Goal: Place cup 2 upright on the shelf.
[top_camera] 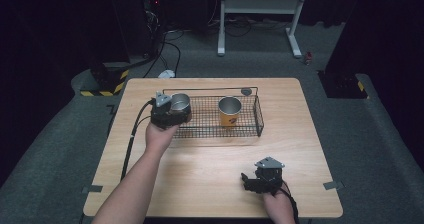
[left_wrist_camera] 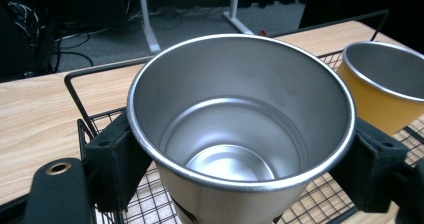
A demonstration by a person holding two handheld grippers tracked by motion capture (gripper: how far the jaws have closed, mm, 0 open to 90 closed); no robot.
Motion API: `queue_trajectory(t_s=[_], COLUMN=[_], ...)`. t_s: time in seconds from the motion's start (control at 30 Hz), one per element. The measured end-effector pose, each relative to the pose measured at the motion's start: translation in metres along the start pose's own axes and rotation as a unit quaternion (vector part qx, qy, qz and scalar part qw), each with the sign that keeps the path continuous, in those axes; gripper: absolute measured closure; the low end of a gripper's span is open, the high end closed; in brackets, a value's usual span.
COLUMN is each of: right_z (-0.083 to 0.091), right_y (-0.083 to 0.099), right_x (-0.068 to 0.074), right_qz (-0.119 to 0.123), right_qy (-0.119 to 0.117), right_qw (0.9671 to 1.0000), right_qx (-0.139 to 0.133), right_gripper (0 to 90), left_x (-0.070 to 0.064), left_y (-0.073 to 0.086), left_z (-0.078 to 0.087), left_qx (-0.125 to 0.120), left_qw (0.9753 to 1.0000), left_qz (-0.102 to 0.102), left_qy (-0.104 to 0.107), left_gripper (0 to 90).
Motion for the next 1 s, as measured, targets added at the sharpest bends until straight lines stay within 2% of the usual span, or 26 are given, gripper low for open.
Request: queue_trajectory(t_s=[0.13,0.27,0.4,0.47,0.73,0.87,1.0], right_z=[0.000,0.000,0.000,0.000,0.000,0.000,0.000], right_y=[0.000,0.000,0.000,0.000,0.000,0.000,0.000], right_x=[0.000,0.000,0.000,0.000,0.000,0.000,0.000], right_qz=[0.000,0.003,0.004,0.004,0.004,0.002,0.004], right_qy=[0.000,0.000,-0.002,-0.001,-0.002,-0.002,-0.002], right_qw=[1.0000,1.0000,1.0000,1.0000,1.0000,1.0000,1.0000], right_qx=[0.000,0.000,0.000,0.000,0.000,0.000,0.000], right_gripper=[9.9,9.9,9.9,9.9,9.9,9.9,9.9], left_x=[-0.002,-0.005,-0.005,-0.005,-0.002,0.000,0.000], left_y=[-0.001,-0.002,0.000,0.000,0.005,0.010,0.016], left_z=[-0.006,-0.012,-0.020,-0.024,-0.036,-0.040,-0.045], left_qx=[0.006,0.013,0.031,0.039,0.078,0.097,0.115], left_qw=[1.0000,0.9997,0.9994,0.9992,0.9968,0.9949,0.9929], left_qz=[-0.004,-0.018,-0.011,0.000,0.016,0.002,0.008], left_qy=[0.000,0.005,0.011,0.012,-0.003,-0.026,-0.029], left_gripper=[18.8,18.8,18.8,18.8,18.8,18.8,18.8])
Point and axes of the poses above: each handheld gripper's, and its own axes: z roughly backward along the jaws, y roughly out of its underside, x roughly to its left, the point moved 8 cm from there along -z, roughly forward along the jaws, and after that the axes turned 6 degrees about z, right-handed, at the moved point
